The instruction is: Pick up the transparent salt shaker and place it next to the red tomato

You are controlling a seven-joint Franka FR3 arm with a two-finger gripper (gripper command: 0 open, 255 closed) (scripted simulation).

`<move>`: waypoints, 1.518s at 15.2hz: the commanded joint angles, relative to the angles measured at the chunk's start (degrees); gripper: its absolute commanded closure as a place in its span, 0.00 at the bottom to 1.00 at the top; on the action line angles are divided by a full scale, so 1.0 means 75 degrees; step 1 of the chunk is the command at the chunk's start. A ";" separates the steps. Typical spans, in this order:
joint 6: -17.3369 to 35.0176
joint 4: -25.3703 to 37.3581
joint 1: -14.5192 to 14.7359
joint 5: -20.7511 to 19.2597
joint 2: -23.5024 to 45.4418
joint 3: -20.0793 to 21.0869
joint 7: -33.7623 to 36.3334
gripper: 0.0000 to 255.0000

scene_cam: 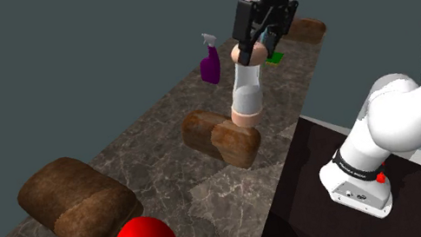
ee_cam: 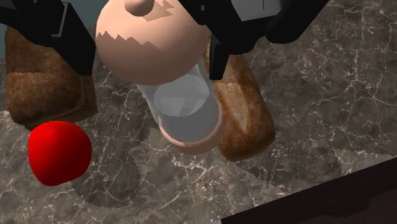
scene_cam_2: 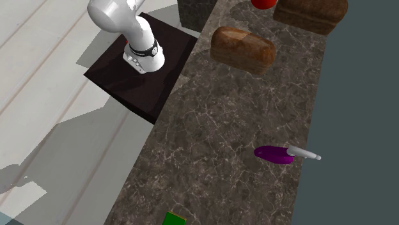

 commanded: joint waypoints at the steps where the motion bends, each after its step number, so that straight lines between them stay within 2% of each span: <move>1: 0.0117 0.0174 0.0039 0.0128 0.0180 0.0360 0.0369 1.00; 8: 0.0488 0.1149 0.0016 0.0300 0.1115 0.1725 0.1714 1.00; 13: 0.0755 0.2103 -0.0171 0.0060 0.2075 0.2879 0.2794 1.00; 16: 0.0901 0.2790 -0.0360 -0.0338 0.2830 0.3723 0.3552 1.00; 18: 0.0985 0.3303 -0.0498 -0.0790 0.3467 0.4383 0.4151 1.00; 21: 0.1036 0.4171 -0.0589 -0.1982 0.4792 0.5545 0.5310 1.00; 23: 0.1250 0.3893 -0.0530 -0.1877 0.4681 0.5432 0.5235 1.00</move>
